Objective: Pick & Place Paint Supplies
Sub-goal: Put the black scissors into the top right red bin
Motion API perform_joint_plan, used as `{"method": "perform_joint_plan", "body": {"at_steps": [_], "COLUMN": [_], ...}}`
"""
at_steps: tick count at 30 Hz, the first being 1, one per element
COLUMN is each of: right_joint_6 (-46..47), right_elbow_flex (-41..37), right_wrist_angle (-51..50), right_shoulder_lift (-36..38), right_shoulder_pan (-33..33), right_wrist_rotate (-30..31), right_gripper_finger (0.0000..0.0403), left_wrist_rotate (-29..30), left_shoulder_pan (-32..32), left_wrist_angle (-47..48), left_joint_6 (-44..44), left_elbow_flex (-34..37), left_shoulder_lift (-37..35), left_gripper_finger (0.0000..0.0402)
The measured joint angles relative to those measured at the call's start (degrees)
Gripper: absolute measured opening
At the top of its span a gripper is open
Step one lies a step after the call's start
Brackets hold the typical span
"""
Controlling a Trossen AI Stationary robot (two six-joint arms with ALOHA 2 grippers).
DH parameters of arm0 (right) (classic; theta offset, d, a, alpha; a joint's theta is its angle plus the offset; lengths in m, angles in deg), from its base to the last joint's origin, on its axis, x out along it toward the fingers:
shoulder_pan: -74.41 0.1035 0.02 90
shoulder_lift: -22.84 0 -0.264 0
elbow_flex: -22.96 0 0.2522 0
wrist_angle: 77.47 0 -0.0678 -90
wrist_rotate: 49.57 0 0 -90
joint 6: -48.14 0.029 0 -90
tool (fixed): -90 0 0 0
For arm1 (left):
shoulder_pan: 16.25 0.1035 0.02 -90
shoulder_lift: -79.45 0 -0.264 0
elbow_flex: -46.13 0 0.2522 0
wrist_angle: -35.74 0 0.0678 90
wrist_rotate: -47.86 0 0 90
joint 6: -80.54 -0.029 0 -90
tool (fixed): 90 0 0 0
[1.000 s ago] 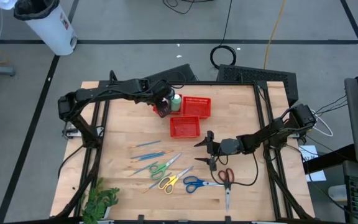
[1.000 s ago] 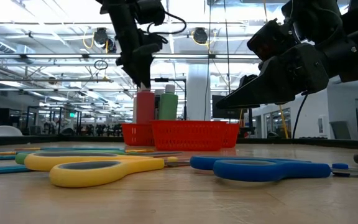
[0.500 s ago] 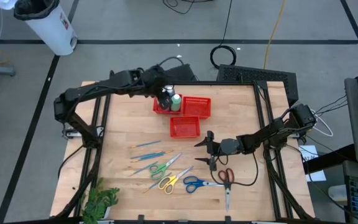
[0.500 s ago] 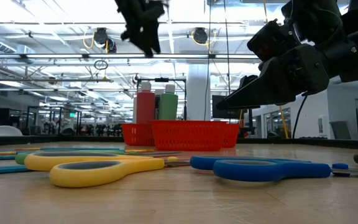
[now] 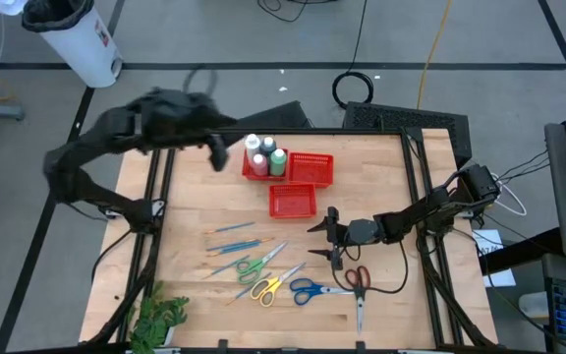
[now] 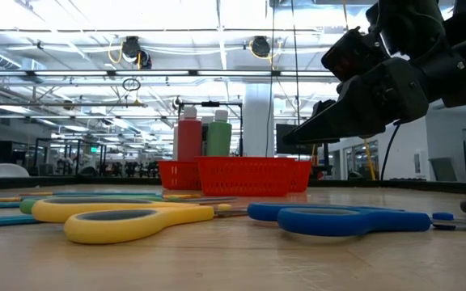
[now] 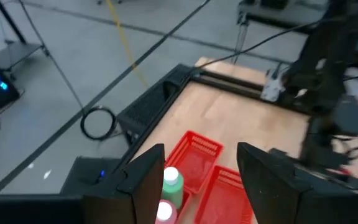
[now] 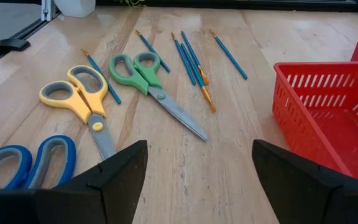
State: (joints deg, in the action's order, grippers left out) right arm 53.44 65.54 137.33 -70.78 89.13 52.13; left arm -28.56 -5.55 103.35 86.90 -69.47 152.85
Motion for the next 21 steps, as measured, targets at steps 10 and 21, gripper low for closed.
{"method": "perform_joint_plan", "body": {"at_steps": [10,21], "right_joint_6": [1.2,1.3], "right_elbow_flex": [0.0,0.0], "right_wrist_angle": [0.0,-0.1], "right_shoulder_lift": [0.0,0.0], "right_shoulder_pan": [0.0,0.0], "right_wrist_rotate": [0.0,0.0], "right_gripper_finger": [0.0281,0.0281], "left_wrist_rotate": [6.4,13.4], "left_shoulder_pan": [-8.0,-13.3], "left_wrist_angle": [-0.9,-21.4], "left_joint_6": [2.6,2.7], "left_elbow_flex": [10.8,45.6], "left_shoulder_lift": [-11.9,-27.1], "left_gripper_finger": [0.0209,0.0209]}}
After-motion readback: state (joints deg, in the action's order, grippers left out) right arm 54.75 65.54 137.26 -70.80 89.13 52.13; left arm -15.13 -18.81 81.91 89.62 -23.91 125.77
